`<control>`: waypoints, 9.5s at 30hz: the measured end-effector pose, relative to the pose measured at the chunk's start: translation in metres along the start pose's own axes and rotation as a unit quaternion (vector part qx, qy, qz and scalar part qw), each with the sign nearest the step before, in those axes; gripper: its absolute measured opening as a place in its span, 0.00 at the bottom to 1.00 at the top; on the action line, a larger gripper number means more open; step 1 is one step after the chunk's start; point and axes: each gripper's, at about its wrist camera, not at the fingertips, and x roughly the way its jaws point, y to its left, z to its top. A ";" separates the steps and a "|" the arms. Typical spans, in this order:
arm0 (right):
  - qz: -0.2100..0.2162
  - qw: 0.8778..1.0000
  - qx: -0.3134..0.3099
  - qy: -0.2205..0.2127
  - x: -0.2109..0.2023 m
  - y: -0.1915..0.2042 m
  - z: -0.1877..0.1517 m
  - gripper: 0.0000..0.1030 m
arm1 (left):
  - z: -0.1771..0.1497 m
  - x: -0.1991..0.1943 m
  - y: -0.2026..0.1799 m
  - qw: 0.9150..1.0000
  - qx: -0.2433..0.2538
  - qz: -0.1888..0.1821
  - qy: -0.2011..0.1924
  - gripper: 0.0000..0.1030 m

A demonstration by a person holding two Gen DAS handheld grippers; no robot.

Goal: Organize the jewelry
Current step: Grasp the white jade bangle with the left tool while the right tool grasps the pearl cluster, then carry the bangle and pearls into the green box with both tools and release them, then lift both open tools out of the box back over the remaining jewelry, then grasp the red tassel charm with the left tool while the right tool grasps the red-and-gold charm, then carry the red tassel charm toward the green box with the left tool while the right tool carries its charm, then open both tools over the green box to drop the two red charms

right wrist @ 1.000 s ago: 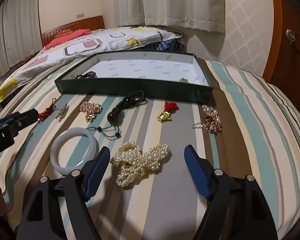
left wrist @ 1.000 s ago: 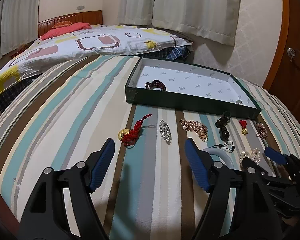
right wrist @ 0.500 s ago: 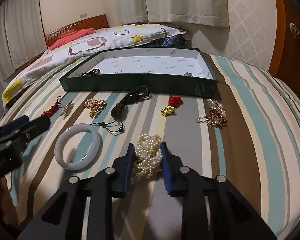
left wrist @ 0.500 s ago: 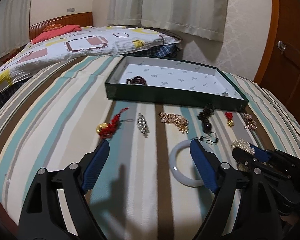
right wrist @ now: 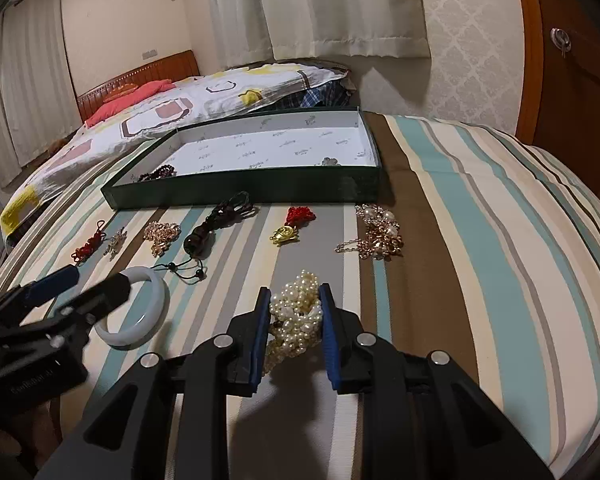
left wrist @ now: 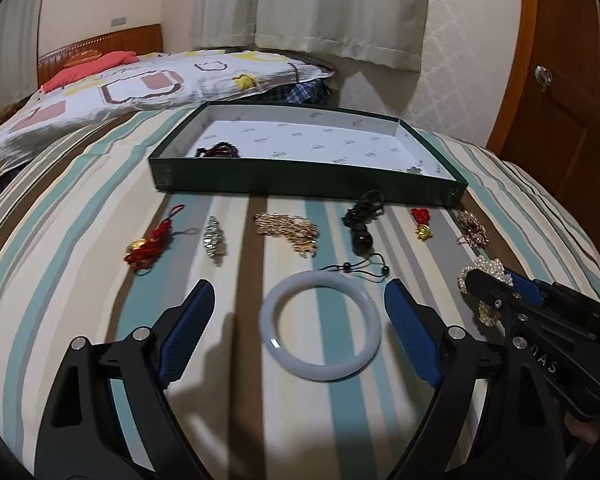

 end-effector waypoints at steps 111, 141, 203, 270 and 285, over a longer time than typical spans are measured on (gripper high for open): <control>-0.012 0.999 -0.028 -0.042 0.024 0.002 0.095 0.42 | 0.114 0.021 0.042 0.998 -0.034 0.033 -0.042 0.68; -0.030 0.999 -0.022 -0.034 -0.016 0.000 0.034 0.43 | 0.037 -0.035 0.074 0.996 -0.035 0.074 -0.020 0.68; -0.010 0.999 -0.008 0.030 0.041 0.001 0.047 0.42 | 0.045 0.021 0.112 0.995 -0.046 0.078 0.035 0.20; -0.006 1.000 -0.015 -0.024 0.112 -0.035 0.165 0.13 | 0.185 0.141 0.082 0.999 -0.044 0.013 0.027 0.20; -0.006 0.999 -0.007 0.052 0.151 -0.042 0.155 0.13 | 0.175 0.187 0.090 0.993 -0.046 0.017 0.110 0.20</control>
